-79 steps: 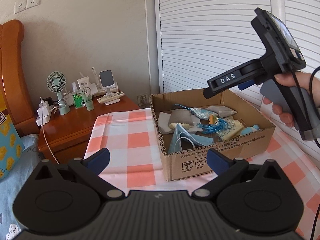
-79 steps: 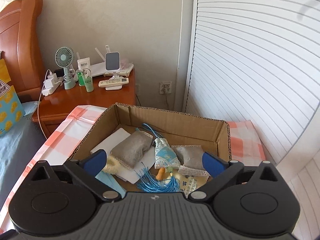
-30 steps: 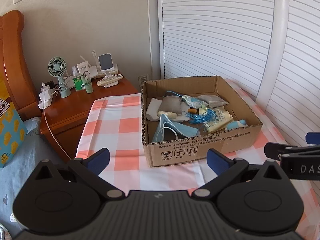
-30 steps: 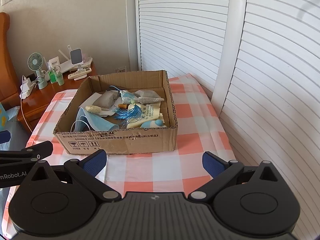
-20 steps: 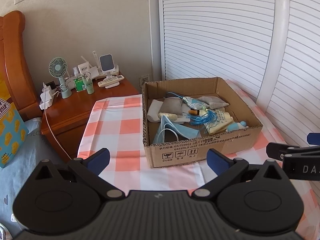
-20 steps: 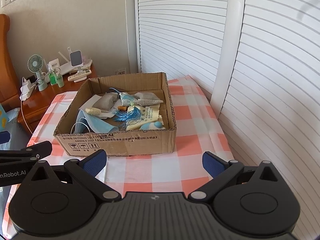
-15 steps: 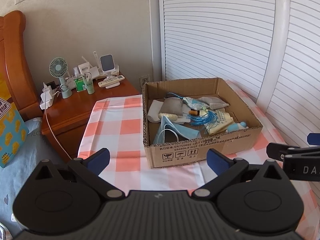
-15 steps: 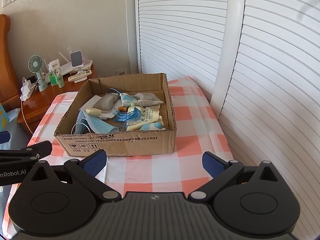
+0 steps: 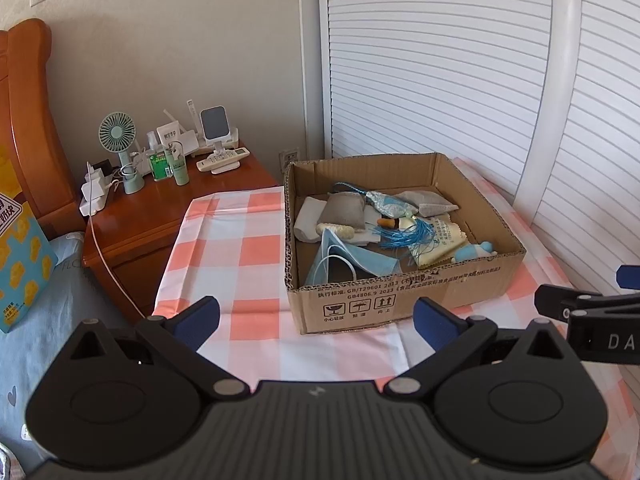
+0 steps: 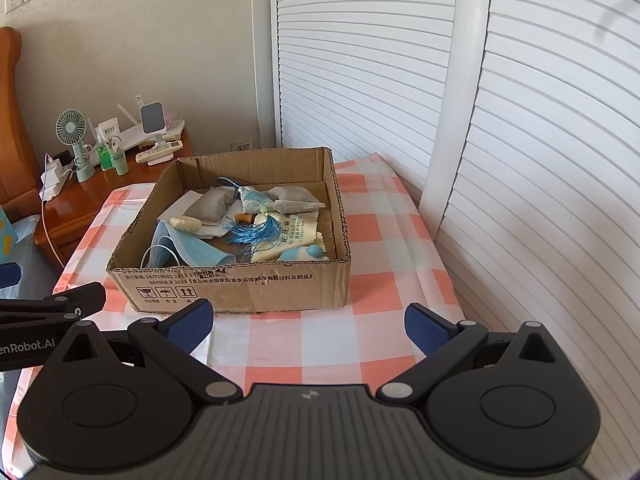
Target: Organize soft objects
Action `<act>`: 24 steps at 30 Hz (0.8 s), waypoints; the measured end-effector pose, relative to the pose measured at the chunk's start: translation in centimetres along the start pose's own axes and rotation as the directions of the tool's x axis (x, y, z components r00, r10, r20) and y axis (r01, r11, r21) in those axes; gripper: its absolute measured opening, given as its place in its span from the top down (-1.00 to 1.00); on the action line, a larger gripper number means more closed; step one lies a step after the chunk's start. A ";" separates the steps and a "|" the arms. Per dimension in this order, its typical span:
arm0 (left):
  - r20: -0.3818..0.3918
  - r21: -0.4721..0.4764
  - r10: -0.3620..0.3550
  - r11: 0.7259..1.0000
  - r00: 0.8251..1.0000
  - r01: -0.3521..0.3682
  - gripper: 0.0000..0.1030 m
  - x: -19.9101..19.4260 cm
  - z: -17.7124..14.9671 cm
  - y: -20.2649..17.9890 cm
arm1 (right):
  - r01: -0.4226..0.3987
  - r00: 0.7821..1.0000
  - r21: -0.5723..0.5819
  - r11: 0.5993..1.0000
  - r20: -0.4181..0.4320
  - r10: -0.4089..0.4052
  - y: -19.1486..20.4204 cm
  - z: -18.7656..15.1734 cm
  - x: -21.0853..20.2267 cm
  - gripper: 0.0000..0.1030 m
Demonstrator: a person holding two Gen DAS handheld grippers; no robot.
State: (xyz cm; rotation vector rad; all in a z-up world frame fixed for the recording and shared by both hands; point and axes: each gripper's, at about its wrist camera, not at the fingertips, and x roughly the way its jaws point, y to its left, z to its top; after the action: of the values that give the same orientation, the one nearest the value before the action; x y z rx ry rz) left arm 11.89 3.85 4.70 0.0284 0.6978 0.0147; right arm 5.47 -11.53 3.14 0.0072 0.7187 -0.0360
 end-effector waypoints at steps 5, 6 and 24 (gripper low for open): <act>0.000 -0.001 0.001 1.000 1.000 -0.001 -0.99 0.0 0.0 0.1 | -0.002 1.000 -0.002 1.000 0.000 0.002 0.0 0.0 -0.1 -1.00; 0.000 -0.001 0.001 1.000 1.000 -0.001 -0.99 0.0 0.0 0.1 | -0.003 1.000 -0.002 1.000 0.000 0.003 0.0 0.0 -0.1 -1.00; 0.003 0.002 0.000 1.000 1.000 0.000 -0.99 -0.5 -0.1 -0.1 | -0.009 1.000 -0.005 1.000 0.006 0.009 -0.1 -0.1 -0.4 -1.00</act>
State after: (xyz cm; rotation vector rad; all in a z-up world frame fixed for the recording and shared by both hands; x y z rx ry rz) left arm 11.49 3.79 4.96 0.0298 0.6944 0.0139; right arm 5.11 -11.65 3.31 0.0058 0.7125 -0.0252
